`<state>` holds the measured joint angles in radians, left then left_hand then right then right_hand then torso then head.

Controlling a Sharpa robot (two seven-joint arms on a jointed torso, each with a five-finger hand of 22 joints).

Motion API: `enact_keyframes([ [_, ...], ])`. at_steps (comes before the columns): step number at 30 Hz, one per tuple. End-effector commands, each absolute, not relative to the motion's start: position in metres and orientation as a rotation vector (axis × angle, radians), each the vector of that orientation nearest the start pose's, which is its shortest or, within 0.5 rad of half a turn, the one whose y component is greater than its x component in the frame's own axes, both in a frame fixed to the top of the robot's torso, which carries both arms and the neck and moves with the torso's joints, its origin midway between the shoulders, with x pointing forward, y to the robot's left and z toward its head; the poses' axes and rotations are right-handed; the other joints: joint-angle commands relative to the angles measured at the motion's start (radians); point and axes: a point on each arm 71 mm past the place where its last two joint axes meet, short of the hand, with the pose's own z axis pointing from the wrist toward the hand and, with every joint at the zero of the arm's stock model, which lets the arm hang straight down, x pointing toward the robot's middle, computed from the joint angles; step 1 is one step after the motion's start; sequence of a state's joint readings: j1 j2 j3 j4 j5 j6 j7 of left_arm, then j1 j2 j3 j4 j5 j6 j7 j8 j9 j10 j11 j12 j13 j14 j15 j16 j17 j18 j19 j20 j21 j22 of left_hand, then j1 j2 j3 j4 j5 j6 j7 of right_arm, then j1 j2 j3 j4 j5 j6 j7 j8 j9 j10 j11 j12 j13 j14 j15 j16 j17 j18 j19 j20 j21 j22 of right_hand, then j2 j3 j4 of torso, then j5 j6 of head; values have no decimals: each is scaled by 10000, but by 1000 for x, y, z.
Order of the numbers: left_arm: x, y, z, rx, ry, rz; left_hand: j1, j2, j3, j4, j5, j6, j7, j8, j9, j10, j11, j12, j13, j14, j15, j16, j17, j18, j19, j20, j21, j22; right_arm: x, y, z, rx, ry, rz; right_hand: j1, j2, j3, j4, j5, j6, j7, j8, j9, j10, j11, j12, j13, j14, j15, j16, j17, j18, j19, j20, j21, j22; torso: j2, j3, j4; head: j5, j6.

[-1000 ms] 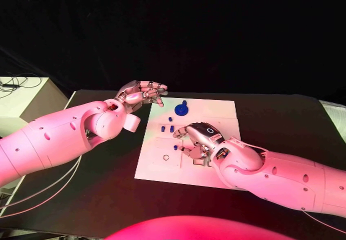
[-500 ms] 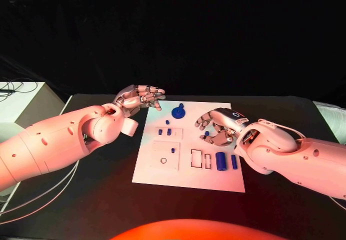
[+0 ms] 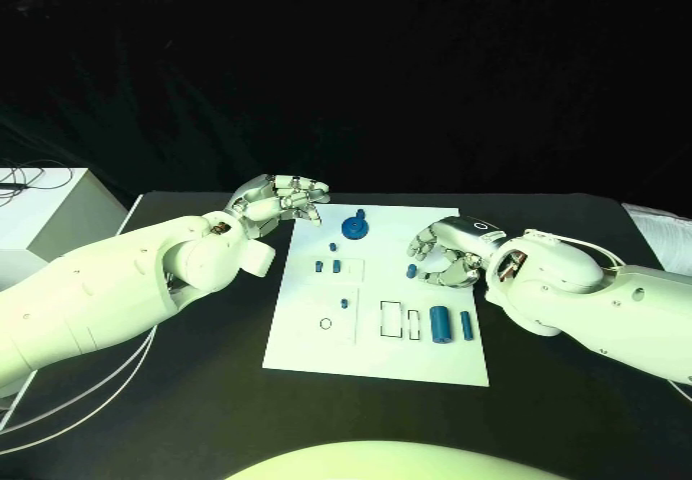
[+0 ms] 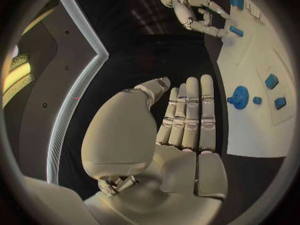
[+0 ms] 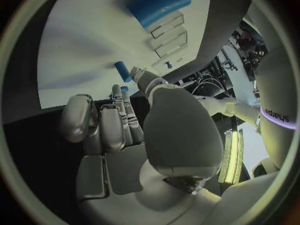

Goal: Assemble the parts on the task board

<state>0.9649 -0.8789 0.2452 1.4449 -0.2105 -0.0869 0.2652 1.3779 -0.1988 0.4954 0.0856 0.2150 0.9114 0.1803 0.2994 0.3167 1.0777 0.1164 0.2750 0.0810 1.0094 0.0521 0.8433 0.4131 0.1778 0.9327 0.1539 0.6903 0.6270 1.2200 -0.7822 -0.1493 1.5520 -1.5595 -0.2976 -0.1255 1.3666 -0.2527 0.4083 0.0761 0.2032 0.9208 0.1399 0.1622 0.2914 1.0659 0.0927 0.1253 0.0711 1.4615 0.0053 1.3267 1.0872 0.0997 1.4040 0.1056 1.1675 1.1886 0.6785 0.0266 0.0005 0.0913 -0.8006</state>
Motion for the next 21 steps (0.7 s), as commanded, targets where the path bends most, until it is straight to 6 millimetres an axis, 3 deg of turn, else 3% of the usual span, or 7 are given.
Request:
enact_keyframes([
  [1, 490, 244, -200, -10734, 15183, -16185, 68, -1, -54, 20, -14, 28, 70, -58, -13, 21, 69, -64, -7, 56, 45, -44, -14, 37, 61, -26, -34, -16, 465, -157, -214, -4145, 17204, 5856, 100, 32, -57, 7, -59, 24, -43, -20, 4, -68, 11, -56, 15, 180, 13, 40, 9, -89, 75, -10, 64, 16, 9, -4, 18, -36, 9],
  [7, 490, 245, -200, -10741, 15180, -16165, 75, 15, -78, 31, -16, 33, 69, -70, -16, 27, 69, -81, -4, 53, 47, -66, -13, 37, 59, -23, -51, -22, 467, -154, -216, -4237, 17162, 5642, 212, 152, 62, 107, -70, 268, 7, 85, 34, 184, -24, 46, 62, 201, -10, 106, 62, -117, 156, -20, 204, 169, 10, -17, 26, -34, -14],
  [14, 490, 246, -200, -10745, 15176, -16141, 70, 20, -86, 39, -16, 34, 70, -74, -16, 28, 70, -85, -3, 54, 48, -71, -12, 36, 58, -22, -55, -24, 465, -151, -219, -4325, 17213, 5706, 175, 126, 412, 319, -52, 715, 11, 269, 96, 600, -86, 143, 84, 214, -64, 168, 88, -158, 247, -73, 385, 373, 10, -4, -4, 7, -36],
  [21, 490, 246, -200, -10743, 15192, -16152, 70, 20, -86, 39, -16, 34, 70, -74, -16, 28, 70, -85, -3, 54, 48, -71, -12, 36, 58, -22, -55, -24, 464, -146, -220, -4339, 17184, 5790, 137, 112, 587, 419, -43, 894, 19, 338, 124, 744, -95, 151, 84, 217, -72, 191, 93, -179, 288, -84, 478, 475, 3, -8, 5, 3, -44],
])
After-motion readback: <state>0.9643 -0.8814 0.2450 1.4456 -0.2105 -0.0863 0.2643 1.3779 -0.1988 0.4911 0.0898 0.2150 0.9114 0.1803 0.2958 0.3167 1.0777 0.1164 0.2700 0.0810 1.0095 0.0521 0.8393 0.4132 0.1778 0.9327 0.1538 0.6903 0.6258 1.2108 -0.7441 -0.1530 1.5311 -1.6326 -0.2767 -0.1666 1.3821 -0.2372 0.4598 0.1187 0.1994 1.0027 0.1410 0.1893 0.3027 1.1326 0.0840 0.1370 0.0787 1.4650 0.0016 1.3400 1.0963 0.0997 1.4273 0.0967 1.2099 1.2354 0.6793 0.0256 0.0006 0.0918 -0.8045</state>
